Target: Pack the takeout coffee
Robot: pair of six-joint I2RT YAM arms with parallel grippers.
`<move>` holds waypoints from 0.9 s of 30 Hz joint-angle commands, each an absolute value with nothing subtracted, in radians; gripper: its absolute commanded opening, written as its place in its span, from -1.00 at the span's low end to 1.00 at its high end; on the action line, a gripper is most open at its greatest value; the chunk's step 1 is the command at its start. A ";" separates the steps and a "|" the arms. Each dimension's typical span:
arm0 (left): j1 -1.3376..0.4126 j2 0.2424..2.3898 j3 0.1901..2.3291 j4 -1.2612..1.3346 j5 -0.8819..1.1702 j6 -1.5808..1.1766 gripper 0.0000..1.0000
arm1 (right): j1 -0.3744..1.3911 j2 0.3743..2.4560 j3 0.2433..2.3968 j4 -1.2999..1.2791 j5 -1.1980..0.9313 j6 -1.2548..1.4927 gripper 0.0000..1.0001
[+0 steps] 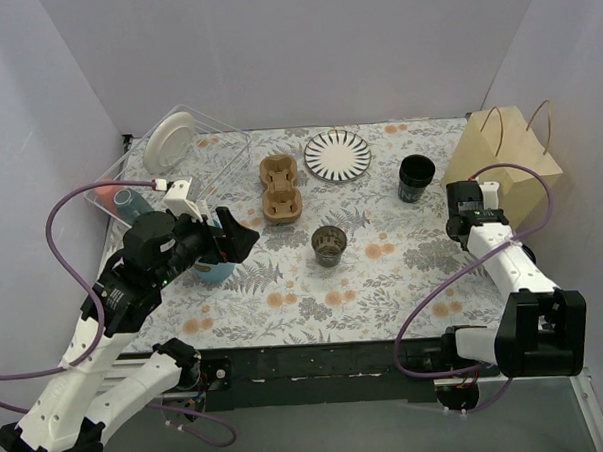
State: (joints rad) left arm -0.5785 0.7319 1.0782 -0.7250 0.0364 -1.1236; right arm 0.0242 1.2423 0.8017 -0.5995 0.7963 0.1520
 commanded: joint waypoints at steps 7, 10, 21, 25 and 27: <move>-0.583 0.732 1.108 -0.713 0.058 -1.126 0.96 | 0.011 1.186 0.779 -0.578 0.801 0.158 -0.10; -0.583 0.732 1.108 -0.713 0.063 -1.131 0.96 | 0.011 1.187 0.781 -0.595 0.801 0.179 -0.08; -0.583 0.726 1.124 -0.724 0.071 -1.135 0.96 | -0.025 1.172 0.761 -0.600 0.795 0.203 -0.18; -0.583 0.723 1.124 -0.727 0.069 -1.138 0.96 | -0.028 1.167 0.759 -0.588 0.792 0.195 -0.27; -0.583 0.723 1.126 -0.727 0.071 -1.138 0.96 | -0.031 1.169 0.756 -0.583 0.787 0.189 -0.29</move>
State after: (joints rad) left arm -0.5785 0.7349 1.0874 -0.7261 0.0605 -1.1378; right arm -0.0208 1.1893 0.7681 -0.6044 0.7818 0.1848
